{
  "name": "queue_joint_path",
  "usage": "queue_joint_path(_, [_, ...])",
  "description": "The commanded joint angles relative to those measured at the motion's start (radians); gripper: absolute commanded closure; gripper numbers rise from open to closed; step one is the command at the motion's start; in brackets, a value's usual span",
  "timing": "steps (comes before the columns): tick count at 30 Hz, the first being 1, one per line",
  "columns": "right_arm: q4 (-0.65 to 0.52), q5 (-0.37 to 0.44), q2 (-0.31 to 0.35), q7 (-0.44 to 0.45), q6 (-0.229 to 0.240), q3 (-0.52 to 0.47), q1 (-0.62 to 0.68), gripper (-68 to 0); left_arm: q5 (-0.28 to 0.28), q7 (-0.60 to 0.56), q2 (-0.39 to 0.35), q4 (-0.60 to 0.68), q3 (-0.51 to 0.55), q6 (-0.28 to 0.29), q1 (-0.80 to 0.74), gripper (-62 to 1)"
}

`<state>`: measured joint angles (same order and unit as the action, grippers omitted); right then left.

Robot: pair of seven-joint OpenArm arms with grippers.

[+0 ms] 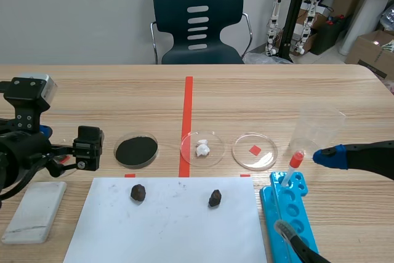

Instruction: Return to the home posture

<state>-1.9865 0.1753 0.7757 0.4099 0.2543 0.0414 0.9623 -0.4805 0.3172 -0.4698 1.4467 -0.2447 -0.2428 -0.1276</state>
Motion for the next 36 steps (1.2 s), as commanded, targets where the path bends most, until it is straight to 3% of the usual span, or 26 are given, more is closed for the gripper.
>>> queue_joint_path(1, [-0.005, 0.011, 0.000, 0.011, 0.000, -0.001, -0.001, -52.9, -0.002, -0.014, -0.006, 0.038, 0.028, -0.002, -0.030, -59.0])
queue_joint_path(13, [-0.005, 0.011, 0.000, 0.011, 0.000, -0.001, -0.001, -52.9, 0.003, -0.018, -0.008, 0.222, 0.178, 0.005, -0.251, -59.0])
queue_joint_path(22, [-0.005, 0.011, 0.000, 0.011, 0.000, -0.001, -0.001, -52.9, 0.008, -0.121, -0.007, 0.363, 0.240, 0.037, -0.430, -59.0])
queue_joint_path(30, [-0.005, 0.011, 0.000, 0.011, 0.000, -0.001, -0.001, -52.9, 0.129, -0.232, 0.023, 0.507, 0.259, 0.060, -0.633, -59.0])
queue_joint_path(36, [-0.005, 0.011, 0.000, 0.011, 0.000, -0.001, -0.001, -52.9, 0.221, -0.285, 0.121, 0.591, 0.299, 0.168, -0.758, -59.0])
